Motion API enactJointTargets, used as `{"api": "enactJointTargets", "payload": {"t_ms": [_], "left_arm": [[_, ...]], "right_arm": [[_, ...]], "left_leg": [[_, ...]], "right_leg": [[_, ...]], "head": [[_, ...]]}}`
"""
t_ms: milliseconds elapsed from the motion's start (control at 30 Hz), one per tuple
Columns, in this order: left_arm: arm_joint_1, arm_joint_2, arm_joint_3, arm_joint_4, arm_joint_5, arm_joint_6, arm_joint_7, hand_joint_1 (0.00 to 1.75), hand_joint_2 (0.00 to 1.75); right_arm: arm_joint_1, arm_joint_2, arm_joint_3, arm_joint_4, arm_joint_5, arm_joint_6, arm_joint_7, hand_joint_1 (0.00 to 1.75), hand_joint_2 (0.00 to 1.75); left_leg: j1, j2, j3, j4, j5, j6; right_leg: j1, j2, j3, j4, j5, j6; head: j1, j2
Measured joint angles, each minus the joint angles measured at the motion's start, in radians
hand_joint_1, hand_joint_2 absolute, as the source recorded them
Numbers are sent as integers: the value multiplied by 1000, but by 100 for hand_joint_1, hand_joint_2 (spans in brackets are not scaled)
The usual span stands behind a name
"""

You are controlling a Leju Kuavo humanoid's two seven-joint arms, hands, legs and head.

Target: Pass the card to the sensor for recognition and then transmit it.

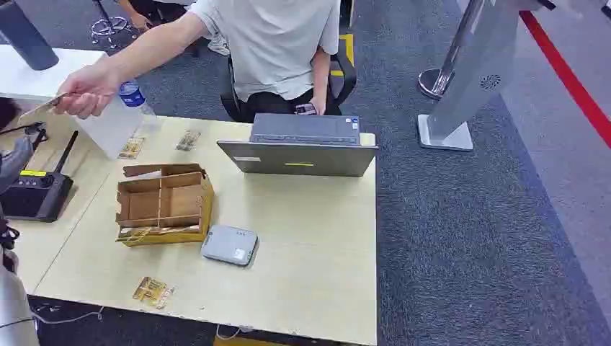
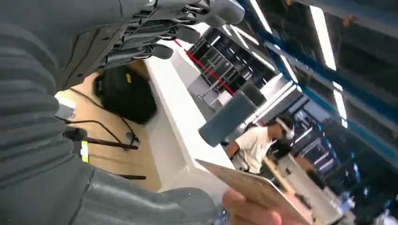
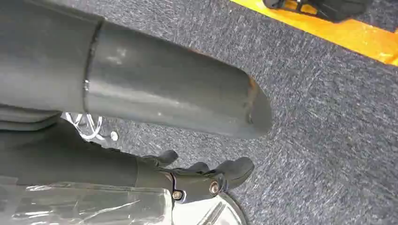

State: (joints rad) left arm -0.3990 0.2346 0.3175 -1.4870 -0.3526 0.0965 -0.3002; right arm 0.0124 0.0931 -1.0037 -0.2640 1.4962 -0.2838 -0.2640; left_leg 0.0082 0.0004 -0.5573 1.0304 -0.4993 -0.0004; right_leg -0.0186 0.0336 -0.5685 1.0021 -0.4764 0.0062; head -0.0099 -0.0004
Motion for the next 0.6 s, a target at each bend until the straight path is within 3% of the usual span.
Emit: {"api": "enactJointTargets", "payload": {"t_ms": [233, 267, 300, 600], "left_arm": [[-81, 24, -154, 27, -169, -69, 86, 0, 175], [-93, 28, -172, 33, -195, -78, 99, 72, 175], [-105, 30, -195, 37, -222, -88, 114, 175, 175], [-200, 52, -401, 104, -444, -146, 219, 175, 175]], "right_arm": [[-7, -3, 2, 6, 14, 18, 14, 0, 0], [-8, -3, 3, 8, 18, 22, 19, 0, 0], [-8, -4, 5, 9, 20, 25, 23, 0, 0], [-10, -13, 38, 22, 39, 70, 66, 0, 0]], "left_leg": [[0, 0, 0, 0, 0, 0], [0, 0, 0, 0, 0, 0], [0, 0, 0, 0, 0, 0], [0, 0, -1, 0, 0, 0]], "right_leg": [[0, 0, 0, 0, 0, 0], [0, 0, 0, 0, 0, 0], [0, 0, 0, 0, 0, 0], [0, 0, -1, 0, 1, 0]], "head": [[0, 0], [0, 0], [1, 0], [0, 0]]}}
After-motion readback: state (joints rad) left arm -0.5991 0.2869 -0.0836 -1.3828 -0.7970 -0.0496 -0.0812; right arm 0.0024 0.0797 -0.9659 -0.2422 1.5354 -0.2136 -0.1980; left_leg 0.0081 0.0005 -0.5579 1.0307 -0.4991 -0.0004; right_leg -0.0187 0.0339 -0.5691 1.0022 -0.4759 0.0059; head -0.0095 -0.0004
